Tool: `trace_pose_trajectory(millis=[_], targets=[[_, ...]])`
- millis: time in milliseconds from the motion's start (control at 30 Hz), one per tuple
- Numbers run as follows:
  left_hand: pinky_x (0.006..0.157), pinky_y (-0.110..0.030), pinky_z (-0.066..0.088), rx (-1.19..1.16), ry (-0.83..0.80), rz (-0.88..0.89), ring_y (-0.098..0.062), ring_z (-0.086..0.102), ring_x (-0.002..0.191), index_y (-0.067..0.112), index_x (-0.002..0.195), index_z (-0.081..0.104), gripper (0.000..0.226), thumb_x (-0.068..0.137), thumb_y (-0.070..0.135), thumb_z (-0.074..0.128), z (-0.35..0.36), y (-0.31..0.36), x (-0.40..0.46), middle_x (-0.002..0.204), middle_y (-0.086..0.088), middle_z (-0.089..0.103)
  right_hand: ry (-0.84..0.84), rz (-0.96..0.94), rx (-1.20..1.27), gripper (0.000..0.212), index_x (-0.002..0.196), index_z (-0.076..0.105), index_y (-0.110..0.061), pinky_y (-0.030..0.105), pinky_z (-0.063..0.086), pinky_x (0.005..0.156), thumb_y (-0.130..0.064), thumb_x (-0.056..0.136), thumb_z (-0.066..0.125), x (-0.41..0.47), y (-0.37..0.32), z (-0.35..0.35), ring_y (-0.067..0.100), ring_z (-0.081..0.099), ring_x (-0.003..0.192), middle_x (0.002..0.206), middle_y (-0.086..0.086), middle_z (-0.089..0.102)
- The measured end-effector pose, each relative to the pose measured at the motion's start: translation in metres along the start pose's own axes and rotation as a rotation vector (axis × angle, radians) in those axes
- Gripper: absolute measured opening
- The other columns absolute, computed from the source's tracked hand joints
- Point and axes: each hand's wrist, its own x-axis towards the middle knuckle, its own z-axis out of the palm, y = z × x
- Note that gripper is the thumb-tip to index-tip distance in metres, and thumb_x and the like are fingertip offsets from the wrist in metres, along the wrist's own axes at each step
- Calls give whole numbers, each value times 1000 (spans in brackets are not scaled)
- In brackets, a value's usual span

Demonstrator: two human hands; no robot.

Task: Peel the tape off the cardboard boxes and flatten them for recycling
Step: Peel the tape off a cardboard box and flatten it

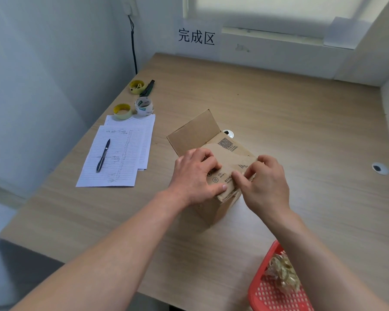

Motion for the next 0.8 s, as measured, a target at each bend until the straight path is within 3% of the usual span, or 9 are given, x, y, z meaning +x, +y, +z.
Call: trace_pose_trajectory(millis=[133, 233, 333, 433, 567, 667, 800], targets=[[103, -36, 26, -10, 6, 0, -17, 36, 126, 33, 112, 64, 59, 63, 65, 59, 0, -1, -1, 124, 15, 46, 8, 8, 87, 21, 75, 63, -8, 25, 30, 88, -21, 91, 67, -4, 3, 7, 29, 44, 126, 134, 9, 52], [103, -35, 25, -12, 0, -2, -16, 35, 126, 33, 113, 64, 57, 64, 64, 62, 0, -1, -1, 124, 14, 45, 167, 5, 230, 21, 72, 58, -15, 30, 36, 94, -16, 91, 69, -19, 8, 12, 25, 46, 124, 136, 9, 51], [104, -37, 25, 1, -9, -1, -17, 34, 128, 33, 114, 63, 50, 71, 57, 74, -1, -1, 2, 126, 14, 44, 281, 175, 487, 28, 69, 55, -21, 38, 51, 80, -14, 92, 69, -37, 8, 20, 17, 57, 99, 117, -1, 54], [105, -37, 25, 6, -14, 0, -17, 33, 128, 33, 115, 63, 49, 73, 54, 77, 0, -1, 2, 127, 13, 44, 234, 505, 963, 28, 69, 56, -14, 45, 59, 72, -11, 96, 64, -46, 5, 27, 24, 63, 78, 87, 9, 64], [104, -36, 25, 17, -15, 3, -17, 33, 129, 32, 115, 63, 50, 73, 54, 78, 0, -2, 2, 128, 13, 44, 158, 728, 1342, 28, 68, 54, -8, 28, 59, 59, -4, 95, 63, -45, -1, 25, 20, 62, 61, 70, 11, 60], [103, -36, 25, 11, -23, -1, -18, 33, 128, 32, 114, 64, 54, 69, 60, 71, 0, -2, 2, 127, 13, 45, 116, 810, 1490, 22, 80, 51, -12, 26, 58, 54, 3, 94, 60, -43, 0, 21, 17, 64, 53, 76, 13, 61], [103, -37, 25, 0, -30, -14, -18, 34, 128, 33, 114, 64, 60, 63, 64, 60, -1, -1, 3, 127, 13, 45, 46, 744, 1485, 15, 104, 58, -13, 29, 60, 61, 1, 98, 54, -40, 0, 23, 19, 65, 67, 91, 16, 65]])
